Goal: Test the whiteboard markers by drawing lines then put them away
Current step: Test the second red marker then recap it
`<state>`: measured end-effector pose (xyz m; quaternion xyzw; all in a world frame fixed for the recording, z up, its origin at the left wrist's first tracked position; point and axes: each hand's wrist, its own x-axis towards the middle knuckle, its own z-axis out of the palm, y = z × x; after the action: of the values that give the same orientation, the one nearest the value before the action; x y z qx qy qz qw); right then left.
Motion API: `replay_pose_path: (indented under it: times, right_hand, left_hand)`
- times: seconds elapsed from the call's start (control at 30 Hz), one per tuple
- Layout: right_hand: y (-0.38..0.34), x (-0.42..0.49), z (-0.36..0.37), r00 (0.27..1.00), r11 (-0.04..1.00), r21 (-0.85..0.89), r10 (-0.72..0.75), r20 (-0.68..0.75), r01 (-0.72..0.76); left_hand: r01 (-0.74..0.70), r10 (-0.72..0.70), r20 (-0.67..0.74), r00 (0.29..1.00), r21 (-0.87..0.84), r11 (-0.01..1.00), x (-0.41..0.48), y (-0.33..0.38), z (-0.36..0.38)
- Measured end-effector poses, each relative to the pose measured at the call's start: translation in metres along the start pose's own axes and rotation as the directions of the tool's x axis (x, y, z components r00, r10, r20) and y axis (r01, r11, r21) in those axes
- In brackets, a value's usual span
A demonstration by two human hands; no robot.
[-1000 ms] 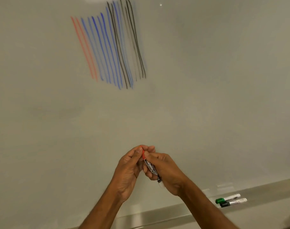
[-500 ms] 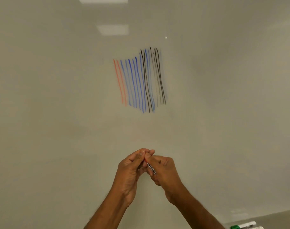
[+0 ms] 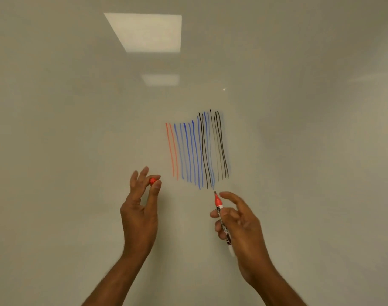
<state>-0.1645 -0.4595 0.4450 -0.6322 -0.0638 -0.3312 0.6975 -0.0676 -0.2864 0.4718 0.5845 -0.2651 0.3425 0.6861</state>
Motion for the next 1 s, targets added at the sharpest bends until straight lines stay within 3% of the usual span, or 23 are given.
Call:
replay_pose_path:
  times: [0.07,0.17,0.23,0.33,0.47,0.57,0.73,1.0]
  right_hand:
    - [-0.013,0.011,-0.004,1.000,0.982,0.187,-0.019,-0.015,0.022]
    - [-0.026,0.028,-0.013,0.996,0.830,0.550,0.071,0.058,-0.092]
    - [-0.031,0.037,-0.018,0.994,0.763,0.637,0.078,0.078,-0.110]
    - [-0.036,0.046,-0.020,1.000,0.851,0.525,0.011,-0.003,-0.008]
    - [-0.044,0.059,-0.015,0.971,0.970,0.143,-0.171,-0.166,0.196]
    - [-0.050,0.069,-0.010,0.921,0.950,-0.046,-0.312,-0.234,0.310]
    - [-0.054,0.095,-0.009,0.848,0.885,-0.165,-0.465,-0.256,0.435]
    - [-0.073,0.140,-0.006,0.743,0.751,-0.309,-0.647,-0.172,0.583]
  left_hand:
    - [-0.111,0.111,0.007,0.994,0.050,0.993,0.018,-0.004,0.001]
    - [-0.267,0.268,0.004,0.963,0.124,0.956,0.046,-0.011,0.002]
    - [-0.347,0.350,0.010,0.937,0.171,0.922,0.063,-0.015,0.004]
    - [-0.422,0.426,0.041,0.904,0.255,0.870,0.084,-0.024,0.007]
    - [-0.507,0.508,0.102,0.855,0.366,0.780,0.107,-0.035,0.011]
    - [-0.593,0.600,0.141,0.788,0.439,0.675,0.118,-0.042,0.014]
    - [-0.659,0.709,0.136,0.691,0.522,0.542,0.128,-0.053,0.020]
    - [-0.625,0.762,0.108,0.638,0.650,0.431,0.130,-0.056,0.023]
